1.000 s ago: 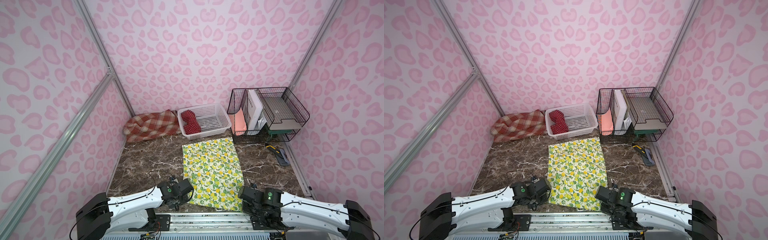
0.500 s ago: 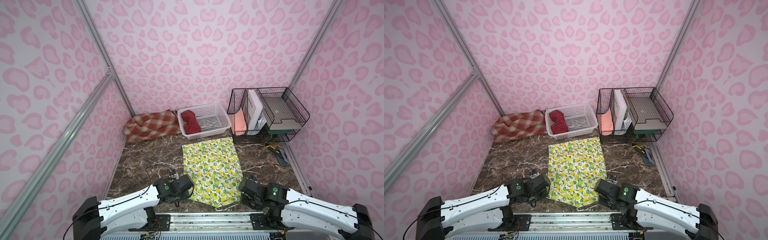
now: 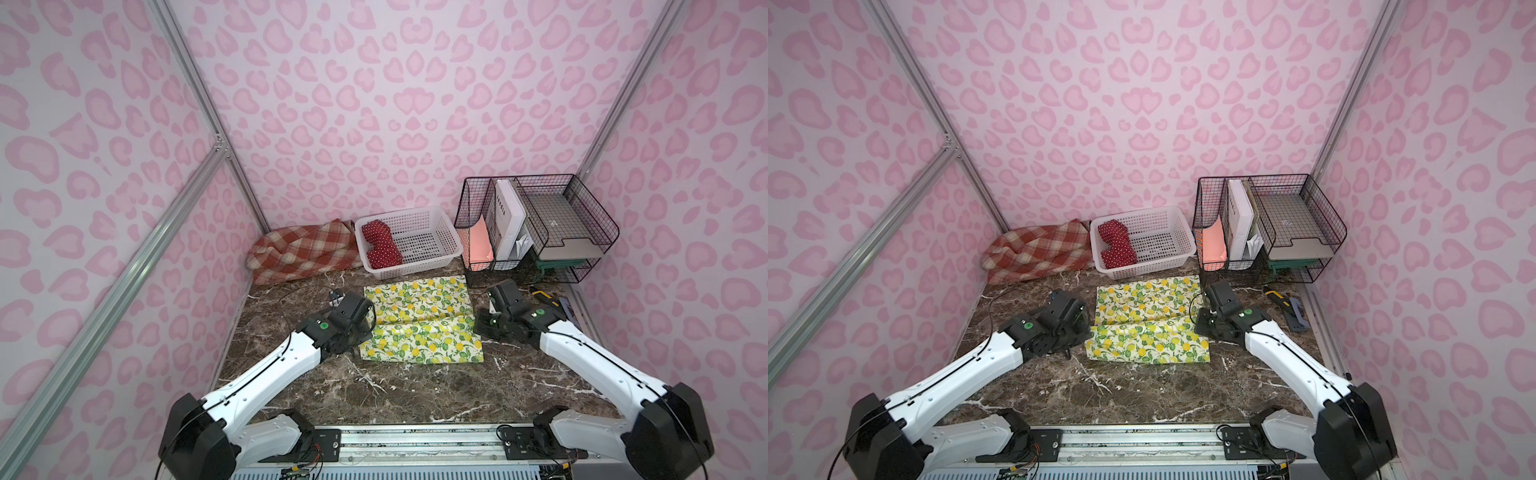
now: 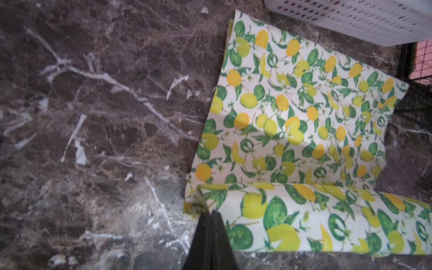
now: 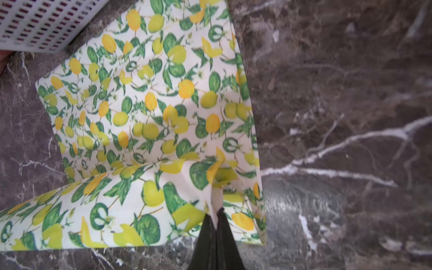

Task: Roll up the skirts
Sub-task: Fold the skirt at the center of the board.

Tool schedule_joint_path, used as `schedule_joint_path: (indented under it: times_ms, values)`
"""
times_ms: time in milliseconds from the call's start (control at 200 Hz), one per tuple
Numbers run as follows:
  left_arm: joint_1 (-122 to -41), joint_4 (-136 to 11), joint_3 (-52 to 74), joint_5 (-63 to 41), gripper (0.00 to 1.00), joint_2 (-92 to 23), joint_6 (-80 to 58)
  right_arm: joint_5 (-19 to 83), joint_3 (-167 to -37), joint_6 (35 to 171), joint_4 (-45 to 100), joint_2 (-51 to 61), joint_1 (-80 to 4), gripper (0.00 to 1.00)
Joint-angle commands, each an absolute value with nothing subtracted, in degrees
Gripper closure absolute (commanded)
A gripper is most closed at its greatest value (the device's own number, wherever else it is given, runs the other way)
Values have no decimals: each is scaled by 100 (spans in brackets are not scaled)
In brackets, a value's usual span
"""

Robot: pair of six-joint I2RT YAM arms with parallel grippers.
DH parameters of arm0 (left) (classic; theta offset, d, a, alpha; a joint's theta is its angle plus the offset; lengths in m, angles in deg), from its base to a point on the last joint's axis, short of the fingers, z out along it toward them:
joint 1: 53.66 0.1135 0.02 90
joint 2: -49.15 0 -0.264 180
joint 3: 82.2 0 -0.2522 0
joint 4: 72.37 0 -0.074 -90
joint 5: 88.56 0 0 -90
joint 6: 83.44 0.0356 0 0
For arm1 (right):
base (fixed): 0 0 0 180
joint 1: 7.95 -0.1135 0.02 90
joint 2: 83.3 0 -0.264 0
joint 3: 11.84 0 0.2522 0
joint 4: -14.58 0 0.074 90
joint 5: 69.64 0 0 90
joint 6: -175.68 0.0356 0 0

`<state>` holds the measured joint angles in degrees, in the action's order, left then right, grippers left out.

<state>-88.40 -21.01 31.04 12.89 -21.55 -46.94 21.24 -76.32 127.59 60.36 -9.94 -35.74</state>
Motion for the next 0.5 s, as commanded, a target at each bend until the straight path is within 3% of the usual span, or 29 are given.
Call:
schedule_joint_path:
  times_ms: [0,155,495]
  values:
    - [-8682,-2863,2608,1179,100,-2859,-4006,2175,-8084,11992,5183,-255,-3471,100]
    - [-8446,-2931,1675,1260,100,-3906,-3438,1976,-8584,11841,4738,568,-3268,100]
    - [-7741,-3347,1025,877,100,-5093,-3170,2220,-9153,11572,4258,1645,-2655,100]
